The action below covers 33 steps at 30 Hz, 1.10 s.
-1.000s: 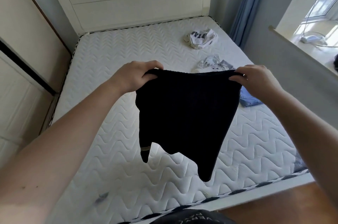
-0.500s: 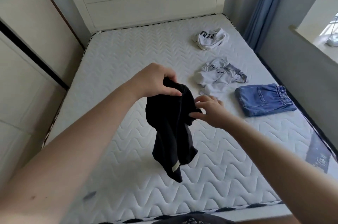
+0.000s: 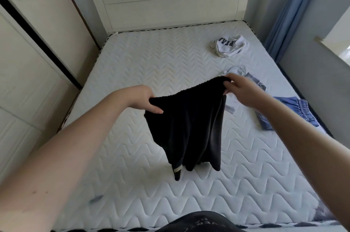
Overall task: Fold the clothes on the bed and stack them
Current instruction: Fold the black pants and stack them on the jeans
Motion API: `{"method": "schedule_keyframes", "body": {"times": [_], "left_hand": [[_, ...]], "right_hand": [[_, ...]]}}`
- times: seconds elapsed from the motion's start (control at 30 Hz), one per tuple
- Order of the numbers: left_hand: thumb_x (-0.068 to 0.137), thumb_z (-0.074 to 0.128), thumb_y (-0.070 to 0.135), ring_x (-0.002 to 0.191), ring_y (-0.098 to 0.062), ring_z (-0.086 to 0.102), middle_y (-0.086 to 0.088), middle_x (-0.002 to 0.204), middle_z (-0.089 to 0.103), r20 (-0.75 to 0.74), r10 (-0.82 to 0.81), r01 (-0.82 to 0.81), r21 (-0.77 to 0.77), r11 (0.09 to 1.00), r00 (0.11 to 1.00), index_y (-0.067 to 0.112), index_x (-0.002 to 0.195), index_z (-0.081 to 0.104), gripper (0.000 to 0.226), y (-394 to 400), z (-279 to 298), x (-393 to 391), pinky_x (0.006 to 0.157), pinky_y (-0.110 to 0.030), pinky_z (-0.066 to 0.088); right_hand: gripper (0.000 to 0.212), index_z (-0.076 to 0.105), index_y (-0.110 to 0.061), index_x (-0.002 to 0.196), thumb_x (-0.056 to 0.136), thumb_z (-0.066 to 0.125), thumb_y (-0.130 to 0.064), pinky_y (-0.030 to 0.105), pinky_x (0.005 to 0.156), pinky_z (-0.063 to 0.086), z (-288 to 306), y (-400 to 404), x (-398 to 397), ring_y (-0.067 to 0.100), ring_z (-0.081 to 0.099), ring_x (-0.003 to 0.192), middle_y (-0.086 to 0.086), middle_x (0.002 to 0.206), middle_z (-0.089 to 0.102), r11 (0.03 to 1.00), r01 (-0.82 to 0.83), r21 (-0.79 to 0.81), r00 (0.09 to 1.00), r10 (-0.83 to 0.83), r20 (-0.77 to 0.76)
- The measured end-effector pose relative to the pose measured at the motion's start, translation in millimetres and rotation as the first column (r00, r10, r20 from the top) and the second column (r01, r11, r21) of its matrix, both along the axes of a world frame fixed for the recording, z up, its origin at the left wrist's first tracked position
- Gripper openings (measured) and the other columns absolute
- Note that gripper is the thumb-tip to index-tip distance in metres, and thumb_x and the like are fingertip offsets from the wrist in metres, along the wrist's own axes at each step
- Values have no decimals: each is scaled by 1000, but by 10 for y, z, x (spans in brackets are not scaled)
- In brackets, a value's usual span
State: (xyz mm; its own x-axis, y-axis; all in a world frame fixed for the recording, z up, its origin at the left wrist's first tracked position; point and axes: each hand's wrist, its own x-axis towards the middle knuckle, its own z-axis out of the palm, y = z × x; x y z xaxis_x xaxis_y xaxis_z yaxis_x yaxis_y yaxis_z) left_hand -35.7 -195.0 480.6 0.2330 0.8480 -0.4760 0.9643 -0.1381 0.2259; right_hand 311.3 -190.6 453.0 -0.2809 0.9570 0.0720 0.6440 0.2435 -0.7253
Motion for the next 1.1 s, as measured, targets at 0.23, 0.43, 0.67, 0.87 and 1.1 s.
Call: {"method": "schedule_keyframes", "body": {"times": [0.23,0.43,0.67,0.87,1.1], "left_hand": [[78,73,56,80,-3,60,15,87,62,70,-91,80,138,987,993,39,86,66,20,-60,-50,-202,69,-21,47],[75,66,68,73,-6,60,10,75,65,-14,-141,140,249,958,990,34,85,69,35,38,108,-180,66,-27,49],[86,66,51,61,-8,55,8,64,59,236,-120,0,453,891,964,28,67,63,29,63,293,-129,56,-27,40],[92,64,37,82,-20,58,9,103,56,200,-295,128,585,801,934,16,92,71,22,19,430,-182,75,-36,48],[95,55,8,87,-17,54,3,99,53,165,-265,151,497,854,950,33,116,70,35,-40,436,-143,82,-31,44]], "right_hand": [[39,48,-30,84,76,52,-68,22,66,37,141,-25,370,4,50,74,-14,83,49,986,-138,93,940,100,327],[51,60,-16,77,76,52,-67,31,64,42,80,-31,404,13,50,64,-5,78,54,936,-159,314,939,45,340],[63,64,-14,89,75,49,-73,42,72,50,205,-77,532,23,57,72,-1,76,58,937,-200,287,860,27,510],[37,62,-20,86,78,68,-55,36,69,49,244,-142,532,20,57,76,-10,77,56,940,-272,206,745,70,664],[30,47,-40,62,81,67,-52,25,51,36,242,-269,300,4,50,52,-9,53,52,962,-140,236,937,51,346]]}}
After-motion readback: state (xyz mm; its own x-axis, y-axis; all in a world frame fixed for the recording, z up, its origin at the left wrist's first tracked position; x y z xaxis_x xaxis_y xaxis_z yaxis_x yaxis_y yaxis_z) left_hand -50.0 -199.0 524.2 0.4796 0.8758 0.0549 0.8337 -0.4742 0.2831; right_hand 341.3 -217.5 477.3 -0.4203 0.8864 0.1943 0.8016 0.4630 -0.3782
